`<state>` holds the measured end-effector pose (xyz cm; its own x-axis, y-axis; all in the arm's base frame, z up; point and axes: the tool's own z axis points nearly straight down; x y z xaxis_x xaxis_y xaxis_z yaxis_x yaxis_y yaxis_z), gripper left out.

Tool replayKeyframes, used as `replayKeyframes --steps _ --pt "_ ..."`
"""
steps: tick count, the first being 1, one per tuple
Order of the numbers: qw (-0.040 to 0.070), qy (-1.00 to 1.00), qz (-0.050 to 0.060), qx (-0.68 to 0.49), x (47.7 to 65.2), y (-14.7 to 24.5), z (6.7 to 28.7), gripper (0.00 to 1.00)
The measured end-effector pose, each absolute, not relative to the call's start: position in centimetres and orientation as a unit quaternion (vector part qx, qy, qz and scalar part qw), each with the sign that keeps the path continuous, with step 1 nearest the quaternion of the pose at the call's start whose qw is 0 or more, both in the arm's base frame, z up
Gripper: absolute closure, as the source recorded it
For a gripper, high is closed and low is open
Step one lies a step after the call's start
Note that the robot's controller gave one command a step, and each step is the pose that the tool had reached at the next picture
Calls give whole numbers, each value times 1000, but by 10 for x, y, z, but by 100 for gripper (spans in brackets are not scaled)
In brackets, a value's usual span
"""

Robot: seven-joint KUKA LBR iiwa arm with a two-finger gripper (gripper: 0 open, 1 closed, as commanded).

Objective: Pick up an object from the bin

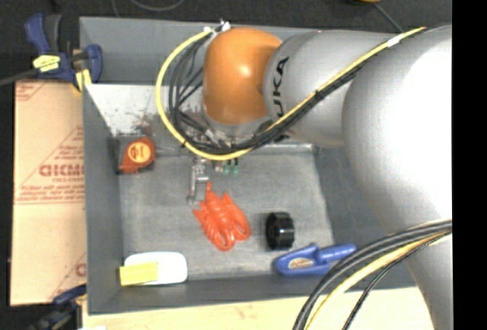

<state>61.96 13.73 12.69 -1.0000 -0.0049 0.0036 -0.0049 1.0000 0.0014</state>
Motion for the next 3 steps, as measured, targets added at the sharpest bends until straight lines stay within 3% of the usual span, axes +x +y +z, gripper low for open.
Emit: replayKeyframes --steps 1,2,3 --pt "-2 -1000 -1 1 621 137 132 0" --pt "-3 -999 0 35 590 114 107 0" --pt "-1 -999 0 47 575 55 90 0"
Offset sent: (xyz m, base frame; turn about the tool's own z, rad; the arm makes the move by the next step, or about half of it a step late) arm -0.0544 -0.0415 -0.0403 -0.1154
